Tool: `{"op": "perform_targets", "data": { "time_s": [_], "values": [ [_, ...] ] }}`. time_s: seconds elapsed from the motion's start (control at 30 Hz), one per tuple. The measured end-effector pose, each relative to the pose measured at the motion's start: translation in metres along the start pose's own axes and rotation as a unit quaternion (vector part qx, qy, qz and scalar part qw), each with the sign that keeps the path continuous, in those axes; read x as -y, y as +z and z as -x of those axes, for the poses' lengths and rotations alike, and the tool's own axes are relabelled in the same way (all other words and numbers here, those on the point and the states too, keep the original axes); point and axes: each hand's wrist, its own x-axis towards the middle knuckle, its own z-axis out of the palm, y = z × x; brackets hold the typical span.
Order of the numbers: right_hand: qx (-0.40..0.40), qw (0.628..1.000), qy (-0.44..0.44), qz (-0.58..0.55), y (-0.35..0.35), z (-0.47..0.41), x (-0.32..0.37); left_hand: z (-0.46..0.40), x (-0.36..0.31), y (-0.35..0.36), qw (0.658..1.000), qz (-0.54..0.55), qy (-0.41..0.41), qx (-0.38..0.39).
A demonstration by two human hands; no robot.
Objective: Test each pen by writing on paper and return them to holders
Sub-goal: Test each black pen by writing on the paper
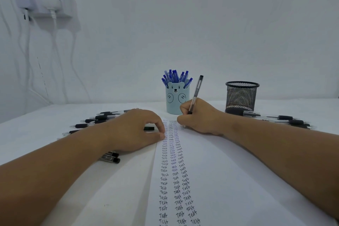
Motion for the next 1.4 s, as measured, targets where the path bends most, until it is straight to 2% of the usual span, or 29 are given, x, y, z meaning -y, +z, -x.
{"op": "perform_targets", "data": {
  "time_s": [0.33,0.5,0.67,0.73,1.07,1.4],
  "values": [
    [-0.009,1.000,-0.017,0.016,0.003,-0.001,0.001,0.001,0.001,0.000,1.000,0.002,-0.010,0.012],
    [-0.138,0.983,0.028,-0.115,0.001,-0.001,-0.003,0.002,0.000,-0.001,1.000,-0.004,-0.010,0.016],
    [-0.232,0.968,-0.011,-0.097,-0.007,-0.005,0.000,0.003,0.002,-0.002,1.000,-0.001,-0.010,0.015],
    [-0.219,0.969,-0.022,-0.111,-0.010,-0.004,-0.001,0.003,0.002,-0.002,1.000,-0.004,-0.012,0.015],
    [-0.212,0.974,-0.085,0.012,-0.011,0.004,0.005,0.002,0.002,-0.001,1.000,0.003,-0.010,0.016],
    [-0.197,0.974,-0.099,-0.042,-0.014,0.009,0.008,0.003,0.001,-0.001,1.000,-0.004,-0.008,0.013]
  ]
}}
